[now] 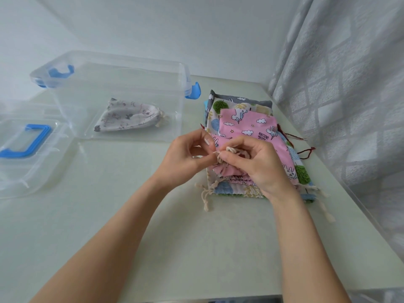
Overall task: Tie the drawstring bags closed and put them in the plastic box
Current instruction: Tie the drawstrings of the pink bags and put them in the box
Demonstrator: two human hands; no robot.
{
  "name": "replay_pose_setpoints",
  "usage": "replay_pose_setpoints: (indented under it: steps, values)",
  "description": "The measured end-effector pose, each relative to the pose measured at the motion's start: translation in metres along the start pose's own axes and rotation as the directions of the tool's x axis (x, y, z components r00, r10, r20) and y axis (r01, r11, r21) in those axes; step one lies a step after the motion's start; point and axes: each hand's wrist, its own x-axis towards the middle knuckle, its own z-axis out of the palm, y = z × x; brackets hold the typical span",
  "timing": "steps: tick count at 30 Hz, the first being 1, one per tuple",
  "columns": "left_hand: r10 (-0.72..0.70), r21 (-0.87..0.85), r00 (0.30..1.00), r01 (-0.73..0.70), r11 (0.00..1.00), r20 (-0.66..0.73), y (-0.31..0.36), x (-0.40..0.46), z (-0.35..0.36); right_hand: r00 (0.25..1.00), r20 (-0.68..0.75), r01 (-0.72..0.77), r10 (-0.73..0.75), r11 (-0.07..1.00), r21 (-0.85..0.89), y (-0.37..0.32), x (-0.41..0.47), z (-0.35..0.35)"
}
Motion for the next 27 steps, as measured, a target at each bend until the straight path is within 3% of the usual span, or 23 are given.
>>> replay_pose_setpoints:
  steps: [8, 11, 14, 19, 23, 27]
  values:
    - [-0.131, 0.021, 0.991, 0.131, 0.991, 0.004, 0.0, 0.002, -0.008, 0.973, -0.102, 0.159, -0.209, 0.918, -0.363, 0.008, 0.0, 0.009]
    - [-0.132, 0.091, 0.991, 0.135, 0.987, -0.031, -0.003, 0.001, -0.008, 0.915, -0.03, 0.282, -0.402, 0.694, -0.663, 0.01, 0.002, 0.016]
    - [-0.021, 0.263, 0.987, 0.063, 0.963, -0.159, -0.006, -0.001, -0.003, 0.883, 0.043, 0.281, -0.468, 0.451, -0.847, 0.011, 0.003, 0.026]
    - [0.082, 0.331, 0.977, -0.014, 0.943, -0.195, -0.005, -0.002, 0.0, 0.865, 0.058, 0.261, -0.498, 0.348, -0.9, 0.01, 0.004, 0.029]
    - [-0.011, 0.178, 0.978, 0.049, 0.983, -0.207, -0.003, -0.001, 0.001, 0.766, 0.083, 0.342, -0.637, 0.295, -0.892, 0.01, 0.001, 0.028]
    - [-0.002, 0.102, 0.986, 0.019, 0.995, -0.166, 0.001, 0.0, 0.0, 0.689, 0.1, 0.377, -0.718, 0.237, -0.895, 0.011, 0.001, 0.026]
